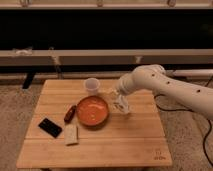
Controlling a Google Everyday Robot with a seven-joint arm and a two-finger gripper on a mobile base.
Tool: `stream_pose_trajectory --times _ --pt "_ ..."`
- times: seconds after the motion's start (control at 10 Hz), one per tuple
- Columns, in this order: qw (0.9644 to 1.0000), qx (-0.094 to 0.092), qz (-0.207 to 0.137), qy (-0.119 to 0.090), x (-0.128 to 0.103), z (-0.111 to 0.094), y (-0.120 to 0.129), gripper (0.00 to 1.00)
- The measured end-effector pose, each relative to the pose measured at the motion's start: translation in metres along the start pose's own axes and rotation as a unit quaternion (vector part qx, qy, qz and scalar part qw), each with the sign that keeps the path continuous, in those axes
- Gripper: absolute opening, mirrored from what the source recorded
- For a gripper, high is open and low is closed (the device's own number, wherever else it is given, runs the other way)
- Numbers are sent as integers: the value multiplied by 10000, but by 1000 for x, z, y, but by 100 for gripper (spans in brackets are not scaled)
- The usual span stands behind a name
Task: Stand the bottle upright
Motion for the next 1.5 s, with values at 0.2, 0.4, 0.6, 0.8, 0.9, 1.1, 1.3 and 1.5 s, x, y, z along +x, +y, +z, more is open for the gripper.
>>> stream_pose_trajectory --times 0.2,0.4,0.6,0.8,0.9,1.1,1.3,1.5 --pt "9992 -142 53 -373 -1 5 -7 0" --pt "9966 -209 168 -781 4 5 -15 0" --pt "9947 -236 260 -970 7 6 -18 0" --pt "9919 -231 452 -1164 18 2 -23 0" --pt "9910 -236 516 -1210 21 3 -24 3" --pt "9894 -264 632 -1282 25 5 -25 21" --pt "9880 -294 727 -1330 30 8 -26 41" --pt "9865 -304 803 -1391 35 7 -26 62"
